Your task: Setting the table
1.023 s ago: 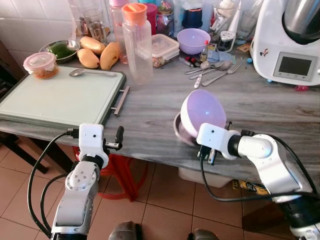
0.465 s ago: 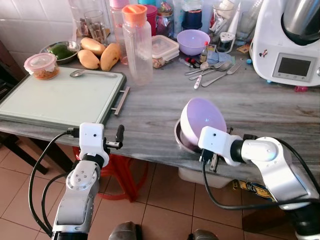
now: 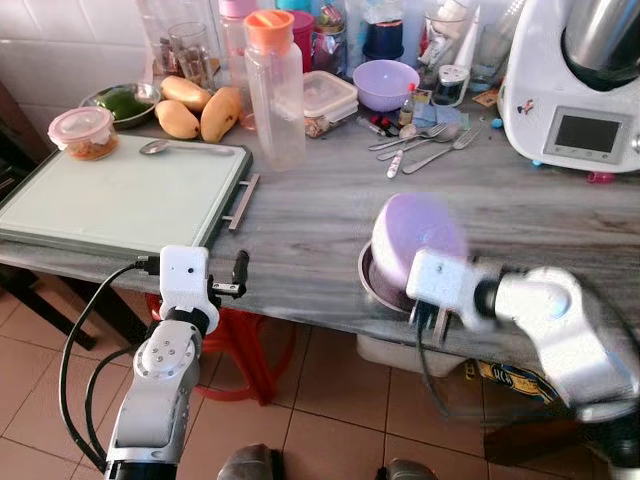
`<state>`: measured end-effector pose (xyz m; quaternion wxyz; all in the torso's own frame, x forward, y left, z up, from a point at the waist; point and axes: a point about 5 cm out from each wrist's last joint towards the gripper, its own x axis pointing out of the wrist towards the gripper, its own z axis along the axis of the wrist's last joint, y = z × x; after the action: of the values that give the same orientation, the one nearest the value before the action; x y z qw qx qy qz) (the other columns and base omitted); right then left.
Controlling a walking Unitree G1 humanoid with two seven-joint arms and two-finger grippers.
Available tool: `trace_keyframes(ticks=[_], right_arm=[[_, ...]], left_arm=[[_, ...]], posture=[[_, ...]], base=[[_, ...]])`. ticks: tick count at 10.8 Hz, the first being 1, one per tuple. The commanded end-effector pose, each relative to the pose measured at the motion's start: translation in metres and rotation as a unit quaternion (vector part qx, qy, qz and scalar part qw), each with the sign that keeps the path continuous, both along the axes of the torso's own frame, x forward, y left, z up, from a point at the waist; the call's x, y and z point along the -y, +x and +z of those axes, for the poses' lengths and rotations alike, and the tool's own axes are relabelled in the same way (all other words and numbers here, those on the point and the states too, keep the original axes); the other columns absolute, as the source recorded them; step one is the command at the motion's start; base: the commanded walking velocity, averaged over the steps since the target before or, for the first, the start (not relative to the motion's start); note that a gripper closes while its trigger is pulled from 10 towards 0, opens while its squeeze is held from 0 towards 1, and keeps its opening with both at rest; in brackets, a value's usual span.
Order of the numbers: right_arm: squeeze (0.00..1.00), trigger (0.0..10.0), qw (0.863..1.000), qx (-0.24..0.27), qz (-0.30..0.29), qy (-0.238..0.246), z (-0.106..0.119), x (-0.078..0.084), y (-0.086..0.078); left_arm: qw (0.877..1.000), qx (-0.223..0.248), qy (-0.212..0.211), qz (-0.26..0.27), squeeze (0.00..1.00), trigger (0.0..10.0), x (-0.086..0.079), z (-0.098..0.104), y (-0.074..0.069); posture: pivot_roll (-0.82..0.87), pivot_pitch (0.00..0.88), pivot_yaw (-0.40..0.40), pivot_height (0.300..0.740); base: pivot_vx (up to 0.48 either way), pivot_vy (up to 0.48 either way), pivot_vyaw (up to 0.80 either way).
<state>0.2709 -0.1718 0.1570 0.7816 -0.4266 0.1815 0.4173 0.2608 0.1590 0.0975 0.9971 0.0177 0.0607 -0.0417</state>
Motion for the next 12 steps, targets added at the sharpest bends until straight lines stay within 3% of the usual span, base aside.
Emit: trace_keyframes(ticks=[1,5,6,7,9,12], right_arm=[[0.0,10.0,1.0,0.019,-0.001,0.0,0.007,0.001,0.004],[0.0,10.0,0.997,0.073,0.025,0.023,0.027,-0.014,0.025],[0.0,10.0,0.996,0.074,0.047,0.024,0.031,-0.021,0.03],[0.0,10.0,0.992,0.08,0.089,0.025,0.036,-0.033,0.046],[0.0,10.0,0.989,0.053,0.131,0.035,0.032,-0.04,0.058],[0.0,10.0,0.979,0.028,0.199,0.01,0.026,-0.05,0.075]], left_arm=[[1.0,0.006,0.003,0.006,0.0,10.0,-0.003,0.002,0.001],[1.0,0.004,0.005,0.008,0.0,10.0,-0.005,0.003,-0.001],[1.0,0.0,0.005,0.006,0.0,10.0,-0.005,0.002,-0.004],[1.0,-0.027,0.006,0.001,0.0,10.0,-0.006,-0.005,-0.013],[0.999,-0.045,0.014,0.002,0.0,10.0,-0.011,-0.009,-0.025],[0.996,-0.072,0.021,-0.043,0.0,10.0,-0.022,-0.007,-0.036]], posture=[[-0.06,0.0,0.062,0.74],[-0.06,0.0,0.066,0.74],[-0.06,0.0,0.066,0.74],[-0.04,0.0,0.062,0.74],[-0.02,0.026,0.048,0.74],[0.03,0.055,0.027,0.74]], base=[[0.0,0.0,0.0],[0.0,0.0,0.0],[0.0,0.0,0.0],[0.0,0.0,0.0],[0.0,0.0,0.0],[0.0,0.0,0.0]])
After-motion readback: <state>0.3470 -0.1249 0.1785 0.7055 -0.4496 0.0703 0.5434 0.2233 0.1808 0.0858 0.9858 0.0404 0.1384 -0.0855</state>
